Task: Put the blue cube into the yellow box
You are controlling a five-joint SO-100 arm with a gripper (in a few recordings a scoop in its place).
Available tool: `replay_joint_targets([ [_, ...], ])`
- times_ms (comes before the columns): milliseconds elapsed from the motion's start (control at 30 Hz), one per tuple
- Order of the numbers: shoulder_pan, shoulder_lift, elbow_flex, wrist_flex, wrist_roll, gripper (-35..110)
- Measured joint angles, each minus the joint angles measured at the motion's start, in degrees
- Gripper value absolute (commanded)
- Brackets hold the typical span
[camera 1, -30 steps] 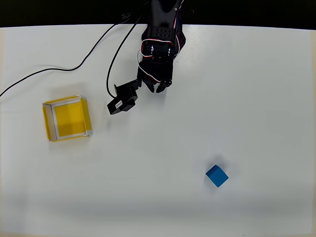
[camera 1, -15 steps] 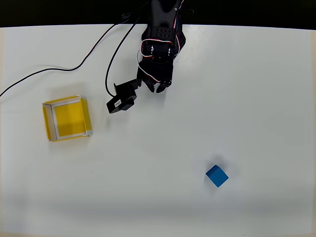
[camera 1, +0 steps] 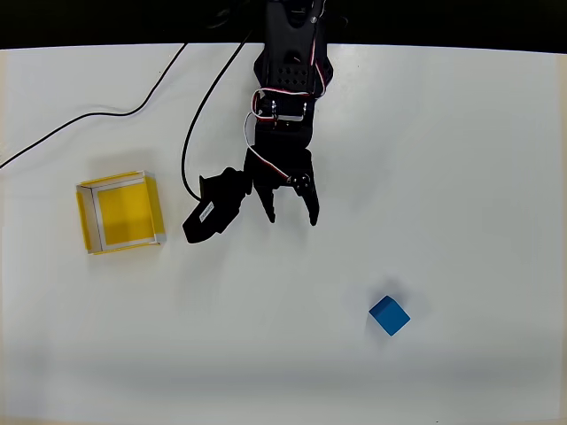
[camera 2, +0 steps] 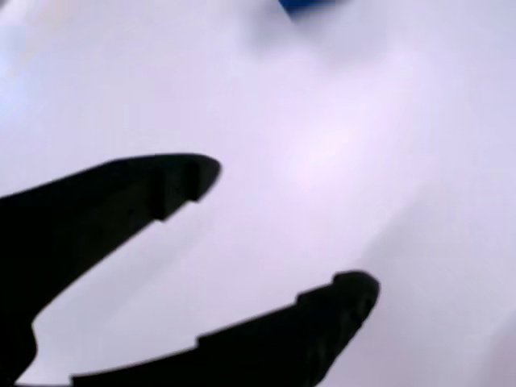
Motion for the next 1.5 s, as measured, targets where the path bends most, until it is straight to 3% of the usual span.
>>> replay_joint_targets([
  [267, -4.75, -20.13, -19.42, -6.77, 2.55, 46],
  [600, -5.45, -42.63, -27.69, -30.59, 1.93, 52],
  [1033, -8.26, -63.28, -39.99, -38.58, 3.25, 65],
  [1233, -10.46, -70.40, -40.96, -45.88, 2.72, 66],
  [1500, -14.24, -79.45, -46.14, -47.99, 3.25, 66],
])
